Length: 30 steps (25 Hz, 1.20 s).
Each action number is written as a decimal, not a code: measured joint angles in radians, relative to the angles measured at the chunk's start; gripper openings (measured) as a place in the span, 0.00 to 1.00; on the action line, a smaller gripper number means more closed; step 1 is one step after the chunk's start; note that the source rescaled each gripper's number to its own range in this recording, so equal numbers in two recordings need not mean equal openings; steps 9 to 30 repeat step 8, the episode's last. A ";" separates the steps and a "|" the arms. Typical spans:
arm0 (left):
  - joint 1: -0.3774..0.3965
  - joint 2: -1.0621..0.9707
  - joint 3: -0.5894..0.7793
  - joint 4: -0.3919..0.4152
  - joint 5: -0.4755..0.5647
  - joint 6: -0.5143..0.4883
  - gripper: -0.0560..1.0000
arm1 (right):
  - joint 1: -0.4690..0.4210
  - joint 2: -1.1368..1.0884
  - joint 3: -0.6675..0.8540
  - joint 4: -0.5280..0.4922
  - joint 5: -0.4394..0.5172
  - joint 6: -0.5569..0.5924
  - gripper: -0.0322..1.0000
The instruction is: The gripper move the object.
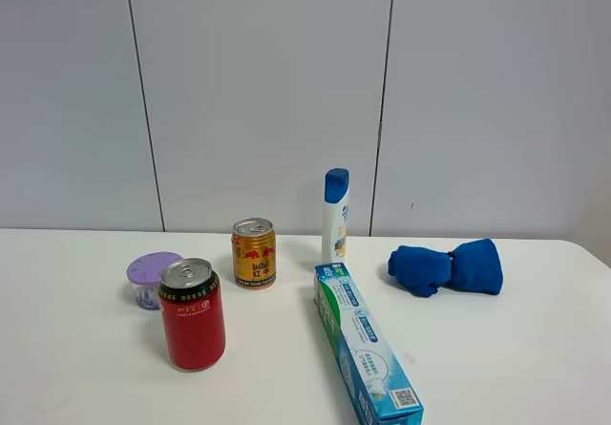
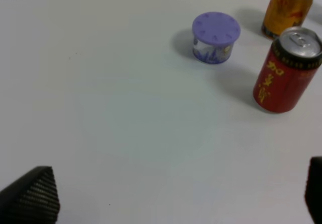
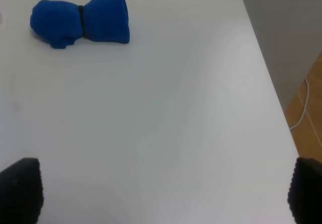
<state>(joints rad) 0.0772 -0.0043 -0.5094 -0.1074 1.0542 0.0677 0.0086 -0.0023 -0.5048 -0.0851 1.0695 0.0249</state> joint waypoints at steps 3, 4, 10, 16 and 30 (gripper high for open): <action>0.000 0.000 0.000 0.000 0.000 0.000 1.00 | 0.000 0.000 0.000 0.000 0.000 0.000 1.00; 0.000 0.000 0.000 0.000 0.000 0.000 1.00 | 0.000 0.000 0.000 0.000 0.000 0.000 1.00; 0.000 0.000 0.000 0.000 0.000 0.000 1.00 | 0.000 0.000 0.000 0.000 0.000 0.000 1.00; 0.000 0.000 0.000 0.000 0.000 0.000 1.00 | 0.000 0.000 0.000 0.000 0.000 0.000 1.00; 0.000 0.000 0.000 0.000 0.000 0.000 1.00 | 0.000 0.000 0.000 0.000 0.000 0.000 1.00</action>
